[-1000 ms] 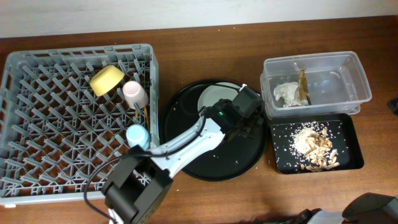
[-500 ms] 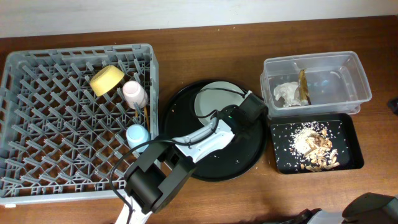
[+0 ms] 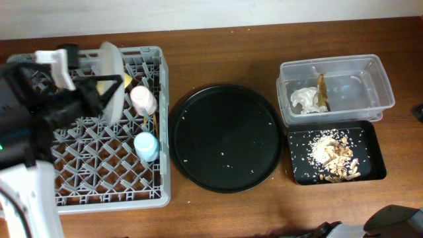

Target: Sort waste into correct bins and load items into the dishwasher rack

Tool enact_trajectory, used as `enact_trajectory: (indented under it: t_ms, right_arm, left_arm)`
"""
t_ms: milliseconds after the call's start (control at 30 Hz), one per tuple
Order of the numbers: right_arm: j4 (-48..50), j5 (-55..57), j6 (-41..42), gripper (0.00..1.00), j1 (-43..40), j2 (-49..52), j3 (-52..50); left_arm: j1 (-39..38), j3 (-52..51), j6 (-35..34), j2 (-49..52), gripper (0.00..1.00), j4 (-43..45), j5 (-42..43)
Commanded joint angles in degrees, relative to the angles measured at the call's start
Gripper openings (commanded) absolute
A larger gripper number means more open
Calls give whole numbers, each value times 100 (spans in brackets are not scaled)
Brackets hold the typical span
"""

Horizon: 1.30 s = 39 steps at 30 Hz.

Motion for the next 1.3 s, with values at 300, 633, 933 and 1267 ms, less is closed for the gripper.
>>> enact_trajectory:
  t_ms: [300,633,933,1267]
  right_arm:
    - [7,28,28,99,-15,-31,28]
    - [7,28,28,99,-15,-31,28]
    - [7,28,28,99,-15,-31,28]
    - [7,28,28,99,-15,-31,28]
  left_arm:
    - [1263,-37,946,2688,0,-885,1062]
    - [1537,-22,944,2688,0,-835,3582]
    - [1327,-22,1121,2688,0,-1185,1158]
    - [861,-28,1467,2691,8,-949,595]
